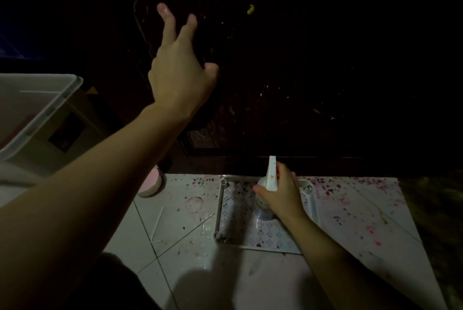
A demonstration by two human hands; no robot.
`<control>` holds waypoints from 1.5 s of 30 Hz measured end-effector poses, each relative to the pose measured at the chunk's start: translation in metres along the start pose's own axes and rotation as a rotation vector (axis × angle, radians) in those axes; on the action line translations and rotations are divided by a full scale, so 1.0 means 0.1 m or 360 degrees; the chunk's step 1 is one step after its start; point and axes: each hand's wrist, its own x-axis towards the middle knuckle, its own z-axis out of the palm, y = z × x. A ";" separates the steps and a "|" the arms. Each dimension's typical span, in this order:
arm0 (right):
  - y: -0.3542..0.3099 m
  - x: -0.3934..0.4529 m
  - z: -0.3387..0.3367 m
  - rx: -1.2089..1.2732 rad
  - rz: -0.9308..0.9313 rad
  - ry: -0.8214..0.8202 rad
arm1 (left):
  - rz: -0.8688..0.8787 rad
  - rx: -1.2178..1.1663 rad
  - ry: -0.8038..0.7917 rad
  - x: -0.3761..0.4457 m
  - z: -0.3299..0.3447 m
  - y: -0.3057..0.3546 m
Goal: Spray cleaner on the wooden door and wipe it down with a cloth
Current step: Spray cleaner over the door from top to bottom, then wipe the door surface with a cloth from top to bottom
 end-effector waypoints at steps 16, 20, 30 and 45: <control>-2.59 -0.13 -0.62 0.1377 -0.0192 -0.0602 | -0.0127 -0.0682 0.0240 0.19 -0.46 0.36; -2.97 -0.13 -0.88 0.1421 -0.0355 -0.0016 | 0.0017 -0.0827 0.0251 0.52 -0.78 0.51; -4.73 -0.36 -2.16 0.1414 -0.0516 0.0383 | 0.0394 -0.0029 0.0618 1.91 -2.37 1.04; -8.23 -0.96 -4.61 0.1288 -0.0869 0.0698 | 0.0448 0.0064 0.0813 4.42 -5.63 2.77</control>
